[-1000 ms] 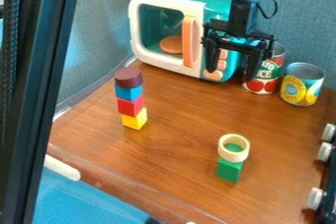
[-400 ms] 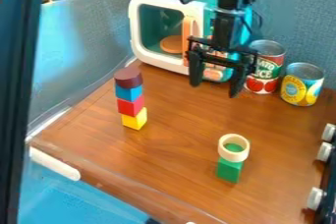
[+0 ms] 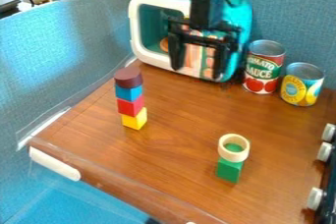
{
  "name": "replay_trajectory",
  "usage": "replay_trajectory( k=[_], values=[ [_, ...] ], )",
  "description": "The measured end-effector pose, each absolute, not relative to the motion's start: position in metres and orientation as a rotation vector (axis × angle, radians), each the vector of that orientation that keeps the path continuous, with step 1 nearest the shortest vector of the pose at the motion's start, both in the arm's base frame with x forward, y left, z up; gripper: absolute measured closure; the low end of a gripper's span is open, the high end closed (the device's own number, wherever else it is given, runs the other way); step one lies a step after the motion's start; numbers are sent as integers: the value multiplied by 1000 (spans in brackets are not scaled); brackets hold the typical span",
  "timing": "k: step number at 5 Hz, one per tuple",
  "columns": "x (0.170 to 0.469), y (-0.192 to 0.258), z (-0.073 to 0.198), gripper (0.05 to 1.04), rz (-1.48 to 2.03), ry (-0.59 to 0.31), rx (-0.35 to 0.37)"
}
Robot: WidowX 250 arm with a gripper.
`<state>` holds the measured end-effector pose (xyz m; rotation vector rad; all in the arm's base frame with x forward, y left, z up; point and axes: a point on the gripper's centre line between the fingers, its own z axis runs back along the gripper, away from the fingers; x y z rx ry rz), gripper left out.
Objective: Remove the brown circle from the tower and put it in the middle of the table
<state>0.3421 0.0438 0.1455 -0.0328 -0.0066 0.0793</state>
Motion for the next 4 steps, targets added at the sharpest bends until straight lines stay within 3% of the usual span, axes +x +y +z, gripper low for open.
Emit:
replay_trajectory(
  k=[2,4],
  values=[
    [329,92,162,83,125,8,-21],
    [327,118,153,83,147,30,-95]
  ],
)
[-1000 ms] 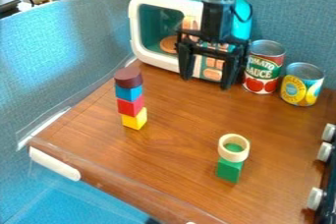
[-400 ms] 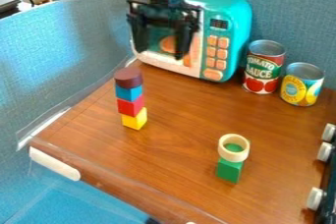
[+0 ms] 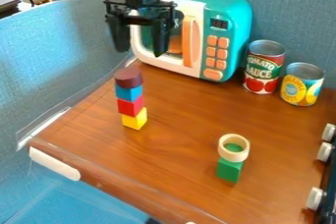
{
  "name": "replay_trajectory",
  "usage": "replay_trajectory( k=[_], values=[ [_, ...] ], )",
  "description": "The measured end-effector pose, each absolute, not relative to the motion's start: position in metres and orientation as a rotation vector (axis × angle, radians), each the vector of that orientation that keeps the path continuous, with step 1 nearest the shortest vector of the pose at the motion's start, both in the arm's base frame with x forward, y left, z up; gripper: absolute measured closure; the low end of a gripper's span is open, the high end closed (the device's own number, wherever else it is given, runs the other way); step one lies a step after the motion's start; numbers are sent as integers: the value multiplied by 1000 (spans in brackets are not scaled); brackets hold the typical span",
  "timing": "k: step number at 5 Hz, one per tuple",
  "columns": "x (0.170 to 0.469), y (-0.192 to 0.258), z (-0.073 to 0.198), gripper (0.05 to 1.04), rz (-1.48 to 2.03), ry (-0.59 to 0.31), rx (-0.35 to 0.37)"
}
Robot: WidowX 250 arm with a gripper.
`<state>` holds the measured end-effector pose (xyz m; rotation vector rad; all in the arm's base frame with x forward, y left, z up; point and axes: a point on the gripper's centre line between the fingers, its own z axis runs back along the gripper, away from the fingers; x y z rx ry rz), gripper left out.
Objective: Remove the brown circle from the tower and put it in the middle of the table
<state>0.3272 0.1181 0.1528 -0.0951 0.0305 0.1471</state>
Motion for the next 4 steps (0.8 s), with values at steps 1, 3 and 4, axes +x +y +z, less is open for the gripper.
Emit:
replay_trajectory(
  k=[1,3,4],
  values=[
    [325,126,142,83,150,66,-119],
    [322,138,129,83,186,124,-141],
    [322,140,129,83,195,141,-137]
  ],
)
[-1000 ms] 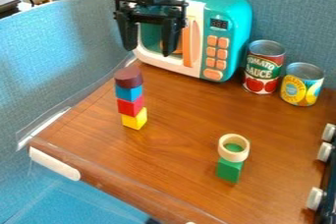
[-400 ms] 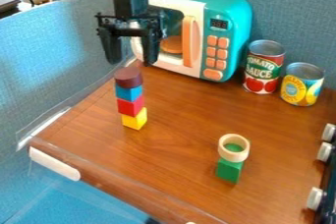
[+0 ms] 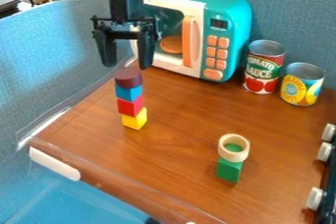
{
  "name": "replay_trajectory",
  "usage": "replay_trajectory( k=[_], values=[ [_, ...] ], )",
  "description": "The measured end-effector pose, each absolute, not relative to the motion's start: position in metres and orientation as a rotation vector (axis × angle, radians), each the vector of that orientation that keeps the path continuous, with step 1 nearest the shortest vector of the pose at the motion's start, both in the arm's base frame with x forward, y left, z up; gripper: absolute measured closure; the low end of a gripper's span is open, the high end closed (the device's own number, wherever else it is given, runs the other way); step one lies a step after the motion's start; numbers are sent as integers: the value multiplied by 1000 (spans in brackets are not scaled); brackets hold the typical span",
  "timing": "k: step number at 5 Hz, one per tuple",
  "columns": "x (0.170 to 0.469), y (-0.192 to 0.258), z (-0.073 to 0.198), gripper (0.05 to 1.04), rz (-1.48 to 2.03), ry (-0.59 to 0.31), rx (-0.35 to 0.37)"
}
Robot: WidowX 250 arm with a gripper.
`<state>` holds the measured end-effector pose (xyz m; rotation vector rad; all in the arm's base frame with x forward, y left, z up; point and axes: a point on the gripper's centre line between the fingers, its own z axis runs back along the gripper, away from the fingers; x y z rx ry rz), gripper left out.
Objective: Remove the brown circle from the tower and put it in the middle of the table
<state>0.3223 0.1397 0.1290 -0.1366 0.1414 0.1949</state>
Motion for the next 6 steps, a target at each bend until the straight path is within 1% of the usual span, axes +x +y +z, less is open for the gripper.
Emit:
replay_trajectory(
  k=[1,2,3,4,5,6],
  values=[
    [322,142,127,83,210,164,-130],
    [326,145,117,83,236,197,-122],
    [327,146,113,83,241,188,-127],
    [326,144,104,83,246,198,-153],
    [326,146,103,83,251,197,-158],
    [326,145,101,137,260,193,-170]
  ],
)
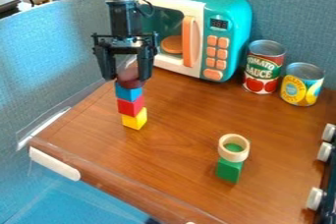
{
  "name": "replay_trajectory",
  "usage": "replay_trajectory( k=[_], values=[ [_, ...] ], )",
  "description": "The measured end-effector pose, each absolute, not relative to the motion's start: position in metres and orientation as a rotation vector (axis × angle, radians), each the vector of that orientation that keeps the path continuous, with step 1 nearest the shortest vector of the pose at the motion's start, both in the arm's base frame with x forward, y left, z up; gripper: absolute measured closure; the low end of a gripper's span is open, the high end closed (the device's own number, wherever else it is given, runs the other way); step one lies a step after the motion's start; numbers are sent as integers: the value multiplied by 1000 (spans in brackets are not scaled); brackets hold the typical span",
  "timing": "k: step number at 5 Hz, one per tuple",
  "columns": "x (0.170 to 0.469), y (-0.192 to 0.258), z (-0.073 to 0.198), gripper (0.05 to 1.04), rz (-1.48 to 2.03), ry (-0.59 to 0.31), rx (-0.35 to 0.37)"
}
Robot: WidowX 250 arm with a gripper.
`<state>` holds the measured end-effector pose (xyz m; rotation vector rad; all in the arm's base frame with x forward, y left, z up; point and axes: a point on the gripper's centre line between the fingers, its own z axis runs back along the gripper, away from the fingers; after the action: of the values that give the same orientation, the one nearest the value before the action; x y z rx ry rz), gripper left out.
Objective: Remove the brown circle from the tower and put it in the middle of the table
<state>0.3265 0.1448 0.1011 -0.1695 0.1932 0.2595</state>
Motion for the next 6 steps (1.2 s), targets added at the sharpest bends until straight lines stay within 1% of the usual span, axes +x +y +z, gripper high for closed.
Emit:
replay_trajectory(
  k=[1,3,4,6],
  values=[
    [324,145,98,306,275,190,-186],
    [323,145,97,307,275,173,-194],
    [322,146,97,307,282,178,-183],
    [331,137,101,307,237,185,-113]
  ],
)
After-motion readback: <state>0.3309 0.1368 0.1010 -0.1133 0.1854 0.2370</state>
